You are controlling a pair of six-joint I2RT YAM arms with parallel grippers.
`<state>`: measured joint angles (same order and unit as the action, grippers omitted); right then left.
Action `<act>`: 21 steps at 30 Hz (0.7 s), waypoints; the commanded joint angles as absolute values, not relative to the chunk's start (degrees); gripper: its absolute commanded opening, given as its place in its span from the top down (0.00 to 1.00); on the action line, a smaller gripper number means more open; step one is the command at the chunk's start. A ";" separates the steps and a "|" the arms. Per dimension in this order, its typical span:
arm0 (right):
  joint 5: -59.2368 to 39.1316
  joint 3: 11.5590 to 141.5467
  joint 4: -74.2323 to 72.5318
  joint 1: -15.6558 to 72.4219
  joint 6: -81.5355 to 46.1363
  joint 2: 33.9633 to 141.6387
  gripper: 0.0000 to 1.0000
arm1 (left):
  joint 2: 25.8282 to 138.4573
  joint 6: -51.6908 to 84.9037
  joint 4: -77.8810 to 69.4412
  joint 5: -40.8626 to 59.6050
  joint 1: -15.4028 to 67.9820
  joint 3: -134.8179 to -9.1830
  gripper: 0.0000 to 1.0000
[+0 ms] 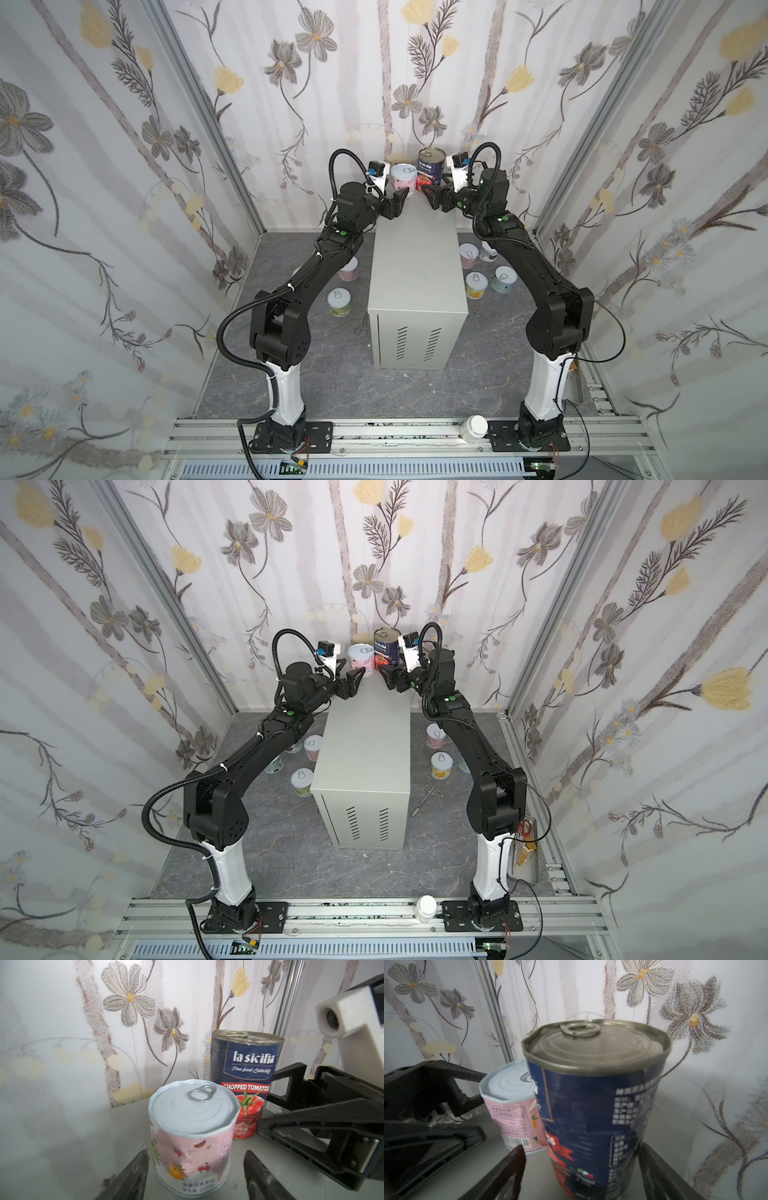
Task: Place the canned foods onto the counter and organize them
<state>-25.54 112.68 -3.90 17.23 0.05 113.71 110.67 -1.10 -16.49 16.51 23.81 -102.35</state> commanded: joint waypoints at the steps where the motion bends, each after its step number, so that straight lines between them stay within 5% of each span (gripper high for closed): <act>1: -26.82 113.29 -4.83 17.31 0.71 114.08 0.15 | 111.79 -0.97 -11.07 15.64 23.85 -102.64 0.28; 21: -25.98 113.60 -3.62 17.31 1.05 114.22 0.15 | 113.81 -0.95 -10.81 14.18 23.82 -104.58 0.28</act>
<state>-25.34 112.95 -3.42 17.26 0.49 113.95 112.92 -1.08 -16.91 14.61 23.90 -104.88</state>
